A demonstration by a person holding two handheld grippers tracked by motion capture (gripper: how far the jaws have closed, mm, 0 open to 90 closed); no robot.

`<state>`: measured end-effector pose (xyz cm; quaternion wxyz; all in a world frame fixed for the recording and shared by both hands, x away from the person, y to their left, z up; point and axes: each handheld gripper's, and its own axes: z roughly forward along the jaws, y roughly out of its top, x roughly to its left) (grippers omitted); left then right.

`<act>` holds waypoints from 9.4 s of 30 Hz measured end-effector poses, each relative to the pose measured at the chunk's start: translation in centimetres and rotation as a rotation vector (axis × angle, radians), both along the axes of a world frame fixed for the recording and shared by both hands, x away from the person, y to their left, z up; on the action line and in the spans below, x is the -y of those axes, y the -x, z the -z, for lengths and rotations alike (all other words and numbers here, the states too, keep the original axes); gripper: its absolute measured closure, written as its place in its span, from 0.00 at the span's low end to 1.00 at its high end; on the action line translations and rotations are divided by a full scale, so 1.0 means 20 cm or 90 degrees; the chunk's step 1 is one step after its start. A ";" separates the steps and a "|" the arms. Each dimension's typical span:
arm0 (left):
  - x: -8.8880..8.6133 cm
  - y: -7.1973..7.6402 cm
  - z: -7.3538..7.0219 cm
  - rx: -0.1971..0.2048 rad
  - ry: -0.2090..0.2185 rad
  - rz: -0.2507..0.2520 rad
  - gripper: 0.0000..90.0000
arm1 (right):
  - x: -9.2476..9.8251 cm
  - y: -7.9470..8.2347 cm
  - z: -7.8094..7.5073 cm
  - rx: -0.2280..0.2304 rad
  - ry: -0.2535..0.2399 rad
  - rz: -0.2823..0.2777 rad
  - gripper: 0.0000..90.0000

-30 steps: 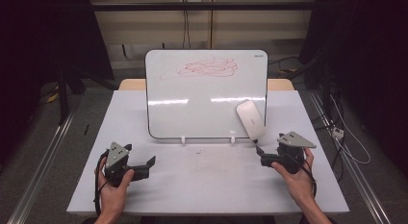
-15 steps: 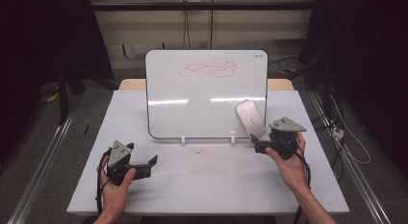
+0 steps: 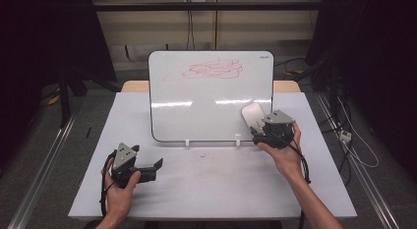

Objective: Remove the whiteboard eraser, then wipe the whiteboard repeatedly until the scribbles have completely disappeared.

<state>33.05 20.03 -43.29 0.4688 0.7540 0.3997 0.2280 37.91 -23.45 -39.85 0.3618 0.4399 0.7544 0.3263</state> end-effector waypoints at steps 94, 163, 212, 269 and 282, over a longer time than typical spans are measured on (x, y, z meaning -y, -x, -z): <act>-0.06 0.03 -0.01 0.008 -0.013 -0.017 0.05 | -0.05 0.03 -0.13 0.026 -0.101 -0.041 0.35; -0.11 0.02 0.00 -0.016 0.000 -0.027 0.05 | -0.23 -0.44 -0.47 0.119 -0.077 -0.033 0.35; -0.11 0.01 0.01 -0.027 -0.003 -0.020 0.05 | -0.35 -0.57 -0.40 0.146 -0.020 0.031 0.35; -0.13 0.01 0.01 -0.025 -0.006 -0.033 0.05 | -0.26 -0.57 -0.43 0.107 -0.034 0.060 0.35; -0.12 0.01 0.02 -0.026 -0.011 -0.032 0.05 | -0.07 -0.51 -0.40 0.106 -0.051 0.112 0.35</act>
